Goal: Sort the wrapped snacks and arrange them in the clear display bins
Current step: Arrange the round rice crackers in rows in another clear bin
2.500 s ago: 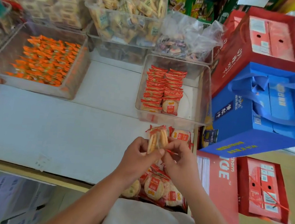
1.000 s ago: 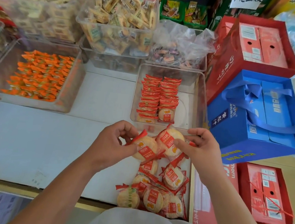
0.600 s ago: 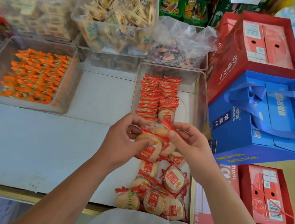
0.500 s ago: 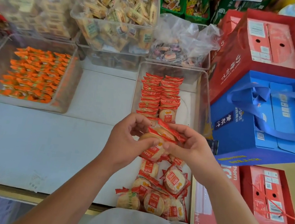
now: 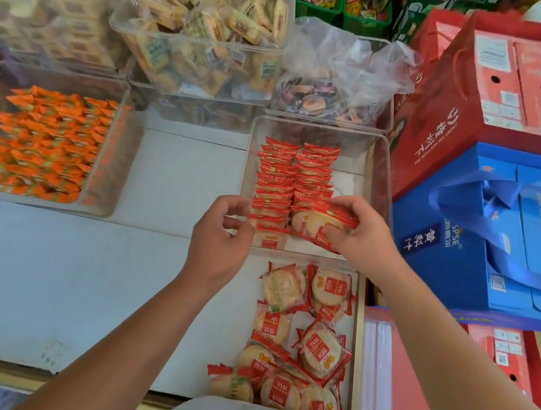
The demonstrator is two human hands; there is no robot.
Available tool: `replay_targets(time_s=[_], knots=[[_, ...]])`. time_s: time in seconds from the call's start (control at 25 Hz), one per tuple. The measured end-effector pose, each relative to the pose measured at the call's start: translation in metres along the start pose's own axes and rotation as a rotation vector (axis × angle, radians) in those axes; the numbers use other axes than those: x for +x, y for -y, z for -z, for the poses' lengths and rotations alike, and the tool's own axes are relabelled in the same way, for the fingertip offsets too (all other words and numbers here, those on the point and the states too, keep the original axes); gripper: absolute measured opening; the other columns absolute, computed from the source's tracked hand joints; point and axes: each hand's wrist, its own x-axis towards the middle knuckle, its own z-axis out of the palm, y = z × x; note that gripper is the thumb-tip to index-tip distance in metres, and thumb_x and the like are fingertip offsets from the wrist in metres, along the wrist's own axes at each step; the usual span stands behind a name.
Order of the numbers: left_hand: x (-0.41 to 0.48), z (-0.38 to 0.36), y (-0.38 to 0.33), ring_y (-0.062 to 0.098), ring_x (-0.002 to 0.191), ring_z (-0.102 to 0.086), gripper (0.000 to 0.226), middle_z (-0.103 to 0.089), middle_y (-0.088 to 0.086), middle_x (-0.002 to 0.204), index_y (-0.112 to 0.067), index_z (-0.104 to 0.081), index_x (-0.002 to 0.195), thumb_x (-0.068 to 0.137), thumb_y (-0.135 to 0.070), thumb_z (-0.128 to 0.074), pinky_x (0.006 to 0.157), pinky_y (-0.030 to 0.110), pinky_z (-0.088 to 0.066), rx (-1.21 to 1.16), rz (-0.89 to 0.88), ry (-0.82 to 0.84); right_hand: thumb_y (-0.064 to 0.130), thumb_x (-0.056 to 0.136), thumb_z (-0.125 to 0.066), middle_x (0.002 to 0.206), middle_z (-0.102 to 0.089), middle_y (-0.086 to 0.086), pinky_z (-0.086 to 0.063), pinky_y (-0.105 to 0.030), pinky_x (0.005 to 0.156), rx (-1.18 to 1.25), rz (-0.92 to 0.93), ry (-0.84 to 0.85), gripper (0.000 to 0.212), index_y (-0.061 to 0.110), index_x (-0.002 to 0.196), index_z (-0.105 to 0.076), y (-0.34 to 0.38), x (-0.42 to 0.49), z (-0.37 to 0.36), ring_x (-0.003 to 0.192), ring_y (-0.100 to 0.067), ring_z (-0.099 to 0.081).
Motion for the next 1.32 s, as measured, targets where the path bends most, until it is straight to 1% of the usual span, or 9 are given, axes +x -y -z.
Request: replay_targets(time_s=[0.08,0.24,0.36,0.52,0.76,0.88,1.0,1.2,1.32], knots=[[0.011,0.0,0.011,-0.005,0.091,-0.061,0.029,-0.066,-0.016,0.111,-0.03,-0.06,0.118,0.095,-0.014,-0.069,0.071,0.005,-0.047,0.046,-0.008,0.002,0.004,0.085,-0.076,0.11,-0.066,0.008,-0.042,0.002,0.072,-0.128,0.002,0.112,0.046,0.019,0.127,-0.062,-0.016,0.026,-0.014,0.103,-0.011,-0.065],[0.023,-0.003,0.03,-0.003,0.092,-0.06,0.03,-0.065,-0.015,0.11,-0.027,-0.062,0.123,0.095,-0.019,-0.07,0.069,0.005,-0.046,0.181,-0.041,0.014,-0.002,0.086,-0.072,0.111,-0.057,0.006,-0.044,-0.02,0.087,-0.315,-0.035,0.281,0.042,0.018,0.122,-0.07,-0.041,0.053,-0.035,0.107,-0.016,-0.06],[0.029,-0.003,0.039,-0.003,0.092,-0.059,0.03,-0.064,-0.014,0.108,-0.025,-0.063,0.124,0.095,-0.022,-0.069,0.073,0.012,-0.048,0.251,-0.045,-0.015,0.009,0.088,-0.074,0.115,-0.05,0.002,-0.05,-0.031,0.092,-0.475,-0.041,0.217,0.045,0.026,0.128,-0.067,-0.049,0.068,-0.041,0.106,-0.021,-0.058],[0.03,0.003,0.046,0.001,0.089,-0.059,0.027,-0.063,-0.011,0.104,-0.025,-0.064,0.12,0.094,-0.019,-0.07,0.074,0.02,-0.051,0.235,-0.034,-0.069,0.029,0.081,-0.081,0.107,-0.06,0.003,-0.05,-0.034,0.07,-0.532,-0.117,0.113,0.047,0.028,0.116,-0.05,-0.044,0.074,-0.043,0.092,-0.019,-0.062],[-0.017,0.013,0.071,0.003,0.089,-0.062,0.02,-0.066,-0.012,0.1,-0.025,-0.065,0.113,0.095,-0.017,-0.068,0.075,0.022,-0.053,0.158,0.047,-0.096,0.054,0.089,-0.071,0.107,-0.053,0.015,-0.051,-0.035,0.071,-0.576,-0.103,-0.05,0.032,0.034,0.108,-0.058,-0.015,0.014,-0.022,0.092,-0.013,-0.058],[-0.056,0.007,0.093,0.001,0.087,-0.063,0.015,-0.069,-0.014,0.1,-0.026,-0.067,0.108,0.096,-0.019,-0.068,0.078,0.021,-0.051,0.176,0.126,0.081,0.05,0.092,-0.07,0.105,-0.057,0.02,-0.054,-0.036,0.071,-0.496,0.024,-0.127,0.023,0.035,0.107,-0.063,-0.008,-0.047,-0.027,0.095,-0.008,-0.057],[-0.095,-0.001,0.12,0.002,0.091,-0.064,0.017,-0.069,-0.013,0.107,-0.03,-0.066,0.111,0.095,-0.027,-0.069,0.086,0.025,-0.051,0.307,0.179,0.361,0.047,0.091,-0.071,0.099,-0.065,0.019,-0.055,-0.035,0.073,-0.347,0.01,-0.068,0.017,0.035,0.102,-0.067,-0.029,-0.108,-0.047,0.092,-0.004,-0.061],[-0.15,0.004,0.169,0.018,0.129,-0.048,0.063,-0.049,-0.005,0.143,-0.027,-0.05,0.145,0.085,-0.035,-0.071,0.102,0.037,-0.05,0.717,0.182,0.436,0.044,0.088,-0.074,0.105,-0.068,0.01,-0.055,-0.032,0.074,-0.318,-0.291,0.048,0.024,0.031,0.107,-0.067,-0.108,-0.191,-0.073,0.088,-0.009,-0.064],[-0.168,0.007,0.186,0.022,0.132,-0.04,0.08,-0.043,-0.003,0.146,-0.027,-0.042,0.152,0.08,-0.039,-0.076,0.105,0.037,-0.048,0.808,0.154,0.506,0.042,0.089,-0.074,0.125,-0.06,0.006,-0.056,-0.035,0.076,-0.364,-0.265,0.08,0.039,0.028,0.124,-0.062,-0.132,-0.228,-0.089,0.1,-0.014,-0.062]])
